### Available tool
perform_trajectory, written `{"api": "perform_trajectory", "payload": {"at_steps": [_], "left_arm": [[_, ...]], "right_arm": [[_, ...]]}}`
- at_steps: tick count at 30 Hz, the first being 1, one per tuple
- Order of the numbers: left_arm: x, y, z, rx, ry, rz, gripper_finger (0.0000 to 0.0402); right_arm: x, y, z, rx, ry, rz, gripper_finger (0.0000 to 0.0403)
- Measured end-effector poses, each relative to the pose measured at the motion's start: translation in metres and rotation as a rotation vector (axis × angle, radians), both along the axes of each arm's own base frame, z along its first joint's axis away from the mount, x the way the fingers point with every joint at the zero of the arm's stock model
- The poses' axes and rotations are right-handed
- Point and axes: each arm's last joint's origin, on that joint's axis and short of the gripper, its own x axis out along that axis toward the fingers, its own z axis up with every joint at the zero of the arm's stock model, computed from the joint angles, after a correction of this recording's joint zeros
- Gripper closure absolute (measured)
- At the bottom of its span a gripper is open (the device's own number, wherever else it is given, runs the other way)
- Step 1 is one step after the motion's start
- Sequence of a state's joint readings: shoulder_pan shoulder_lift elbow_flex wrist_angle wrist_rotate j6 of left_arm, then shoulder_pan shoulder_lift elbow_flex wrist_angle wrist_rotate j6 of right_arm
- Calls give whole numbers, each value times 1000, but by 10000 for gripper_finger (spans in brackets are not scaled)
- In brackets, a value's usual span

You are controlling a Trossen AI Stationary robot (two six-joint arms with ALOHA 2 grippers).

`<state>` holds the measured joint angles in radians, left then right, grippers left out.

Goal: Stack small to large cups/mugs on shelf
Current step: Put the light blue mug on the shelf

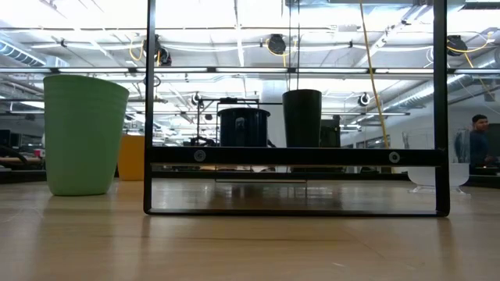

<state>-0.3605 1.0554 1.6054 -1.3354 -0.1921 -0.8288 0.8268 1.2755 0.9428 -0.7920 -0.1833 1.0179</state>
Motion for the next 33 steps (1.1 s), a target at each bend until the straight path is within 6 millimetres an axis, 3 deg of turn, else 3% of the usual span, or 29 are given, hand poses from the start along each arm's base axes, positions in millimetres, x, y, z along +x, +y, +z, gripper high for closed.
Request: {"api": "perform_trajectory", "payload": {"at_steps": [19, 22, 27, 33], "left_arm": [[0, 0, 0, -13, 0, 13, 128], [0, 0, 0, -14, 0, 15, 128], [0, 0, 0, -28, 1, 30, 128], [1, 0, 0, -32, -4, 49, 128]], "right_arm": [[6, 9, -20, -73, 38, 69, 281], [6, 10, -23, -89, 53, 83, 304], [5, 11, -24, -91, 43, 120, 390], [4, 10, -23, -99, 40, 137, 399]]}}
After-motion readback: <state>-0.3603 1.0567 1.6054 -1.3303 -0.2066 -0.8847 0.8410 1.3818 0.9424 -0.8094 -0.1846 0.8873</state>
